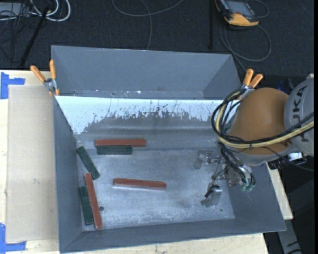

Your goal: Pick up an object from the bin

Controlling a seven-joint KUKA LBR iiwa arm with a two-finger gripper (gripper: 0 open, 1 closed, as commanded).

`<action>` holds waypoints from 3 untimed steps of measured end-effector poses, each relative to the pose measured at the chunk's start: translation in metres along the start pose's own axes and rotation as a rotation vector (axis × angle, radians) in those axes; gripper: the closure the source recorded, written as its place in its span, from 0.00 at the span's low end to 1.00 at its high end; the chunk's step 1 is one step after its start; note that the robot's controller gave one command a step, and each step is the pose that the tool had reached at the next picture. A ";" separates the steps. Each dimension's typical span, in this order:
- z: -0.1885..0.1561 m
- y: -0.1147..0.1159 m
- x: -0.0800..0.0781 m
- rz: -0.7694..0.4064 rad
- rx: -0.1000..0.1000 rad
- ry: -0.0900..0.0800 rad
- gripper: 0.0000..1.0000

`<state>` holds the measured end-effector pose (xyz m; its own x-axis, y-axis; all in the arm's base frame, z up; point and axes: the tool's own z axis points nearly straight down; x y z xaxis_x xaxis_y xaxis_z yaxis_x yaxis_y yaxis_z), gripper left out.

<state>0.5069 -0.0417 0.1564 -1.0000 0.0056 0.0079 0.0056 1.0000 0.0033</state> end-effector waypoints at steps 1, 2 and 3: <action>0.064 0.056 -0.019 -0.060 0.000 0.000 0.00; 0.089 0.127 -0.011 -0.107 0.000 -0.002 0.00; 0.087 0.122 -0.013 -0.104 0.004 -0.005 1.00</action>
Offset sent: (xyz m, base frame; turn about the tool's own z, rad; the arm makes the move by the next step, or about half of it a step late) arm 0.0198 0.0519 -0.0595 -0.0537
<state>0.5194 0.0808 0.0693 -0.9951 -0.0984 0.0024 -0.0984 0.9951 0.0001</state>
